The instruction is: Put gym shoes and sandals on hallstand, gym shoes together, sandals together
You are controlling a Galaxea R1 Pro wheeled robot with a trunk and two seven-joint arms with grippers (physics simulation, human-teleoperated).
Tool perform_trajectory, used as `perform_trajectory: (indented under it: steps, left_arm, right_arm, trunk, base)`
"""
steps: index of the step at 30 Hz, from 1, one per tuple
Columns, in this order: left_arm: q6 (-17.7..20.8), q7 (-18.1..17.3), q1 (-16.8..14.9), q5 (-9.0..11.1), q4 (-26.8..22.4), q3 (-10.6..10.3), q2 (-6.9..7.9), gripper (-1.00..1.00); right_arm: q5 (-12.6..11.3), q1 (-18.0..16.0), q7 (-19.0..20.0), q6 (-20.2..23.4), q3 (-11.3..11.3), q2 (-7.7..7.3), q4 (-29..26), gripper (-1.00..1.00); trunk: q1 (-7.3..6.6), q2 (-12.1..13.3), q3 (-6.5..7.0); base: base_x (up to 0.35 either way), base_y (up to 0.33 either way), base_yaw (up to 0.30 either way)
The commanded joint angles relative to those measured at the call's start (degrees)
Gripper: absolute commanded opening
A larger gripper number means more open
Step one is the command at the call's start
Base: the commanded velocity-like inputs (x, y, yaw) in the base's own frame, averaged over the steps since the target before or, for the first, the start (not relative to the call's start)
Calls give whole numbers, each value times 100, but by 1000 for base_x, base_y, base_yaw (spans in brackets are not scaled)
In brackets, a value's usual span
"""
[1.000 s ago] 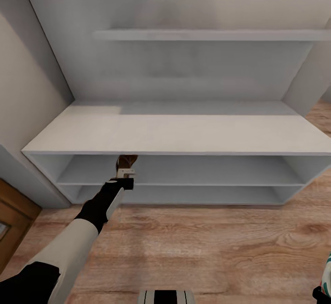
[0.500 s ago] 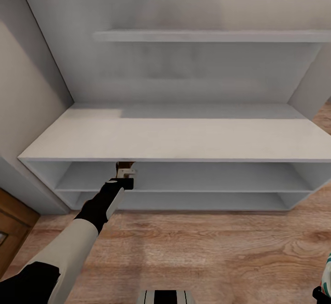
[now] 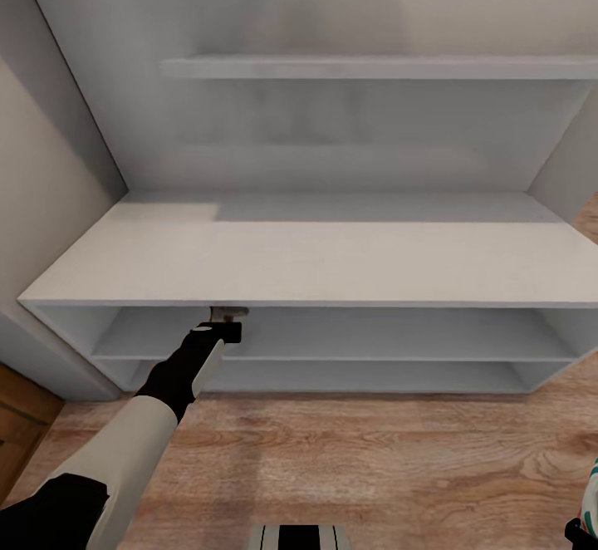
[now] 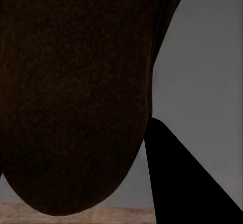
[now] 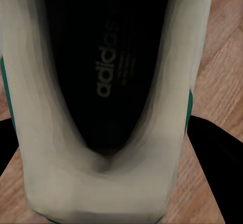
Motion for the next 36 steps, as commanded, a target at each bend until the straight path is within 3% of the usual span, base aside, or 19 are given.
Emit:
perform_trajectory:
  steps: [1,12,13,25,36]
  left_arm:
    - [30,42,-3,40,-8,-25,4,-100]
    - [22,35,0,40,-6,-19,4,-100]
    - [22,35,1,40,-7,-16,5,100]
    - [22,27,6,32,-2,5,21,100]
    - [22,25,6,39,0,-10,22,100]
  right_arm:
    - [-57,-4,-9,-20,51,-2,6,-100]
    - [-55,-7,-9,-20,49,-1,7,-100]
    - [-57,-7,-9,-19,49,-1,7,-100]
    - [-55,-4,-9,-16,53,-1,7,-100]
    - [-58,-5,-9,-16,51,-1,7,-100]
  trunk:
    - [-1,-2,-4]
    - [-1,-2,-4]
    - [-1,-2,-4]
    - [-1,-2,-4]
    - [-1,-2,-4]
  base:
    - [64,0,0]
    - [72,0,0]
    - [5,0,0]
    - [-27,0,0]
    - [-294,0,0]
